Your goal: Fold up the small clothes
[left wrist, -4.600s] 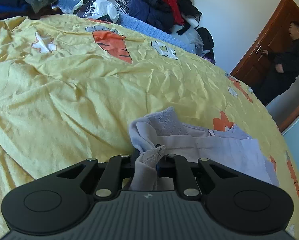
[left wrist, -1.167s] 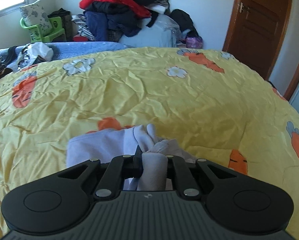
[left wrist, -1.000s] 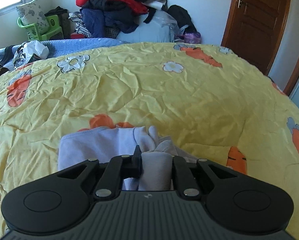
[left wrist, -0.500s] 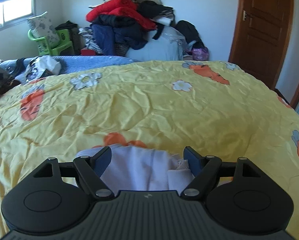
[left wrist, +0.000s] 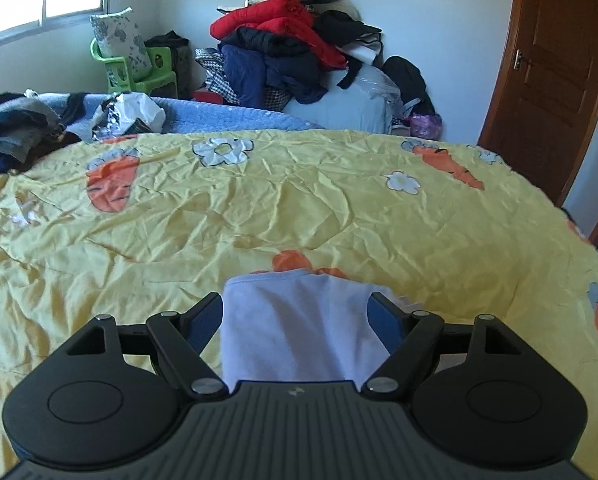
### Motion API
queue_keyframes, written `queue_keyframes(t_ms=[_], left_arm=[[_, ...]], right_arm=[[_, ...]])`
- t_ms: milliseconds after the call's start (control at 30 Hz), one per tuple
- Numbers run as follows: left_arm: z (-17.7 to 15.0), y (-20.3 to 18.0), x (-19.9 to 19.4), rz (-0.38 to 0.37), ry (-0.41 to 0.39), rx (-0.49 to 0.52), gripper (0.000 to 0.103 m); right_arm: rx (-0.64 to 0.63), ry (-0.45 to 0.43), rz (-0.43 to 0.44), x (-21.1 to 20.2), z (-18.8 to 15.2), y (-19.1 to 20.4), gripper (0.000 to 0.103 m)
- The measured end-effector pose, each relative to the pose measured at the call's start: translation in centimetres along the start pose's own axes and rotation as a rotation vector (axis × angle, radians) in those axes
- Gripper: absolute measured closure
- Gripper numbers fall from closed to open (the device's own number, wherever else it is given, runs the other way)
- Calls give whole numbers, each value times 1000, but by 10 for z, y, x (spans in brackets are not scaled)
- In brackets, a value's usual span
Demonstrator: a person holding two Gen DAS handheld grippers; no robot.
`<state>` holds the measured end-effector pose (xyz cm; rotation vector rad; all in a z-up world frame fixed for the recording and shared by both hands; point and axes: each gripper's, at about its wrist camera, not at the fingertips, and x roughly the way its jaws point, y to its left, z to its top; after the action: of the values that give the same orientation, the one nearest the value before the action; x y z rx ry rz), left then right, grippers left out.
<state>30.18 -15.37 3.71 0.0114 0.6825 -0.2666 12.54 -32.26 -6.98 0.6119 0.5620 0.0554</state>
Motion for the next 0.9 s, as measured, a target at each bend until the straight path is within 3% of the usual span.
queue_keyframes(t_ms=[267, 333, 400, 533, 633, 800, 900], left_arm=[[0, -1, -3, 43, -7, 21, 24], [-1, -1, -5, 54, -13, 27, 23], [-3, 0, -7, 54, -16, 31, 23], [-9, 0, -11, 68, -20, 51, 23], [-16, 2, -13, 79, -21, 60, 23], [-32, 12, -20, 111, -25, 58, 23], [-44, 19, -30, 135, -42, 52, 23]], right_arm=[[-11, 2, -13, -1, 2, -2, 75], [-11, -3, -20, -3, 3, -4, 71], [-14, -13, -48, -6, 5, -8, 56], [3, -51, -75, -18, 11, -20, 56], [-57, -114, -122, -24, 21, -18, 58], [-168, -138, -47, -11, 43, 4, 58], [-268, -137, -75, 9, 49, 22, 55]])
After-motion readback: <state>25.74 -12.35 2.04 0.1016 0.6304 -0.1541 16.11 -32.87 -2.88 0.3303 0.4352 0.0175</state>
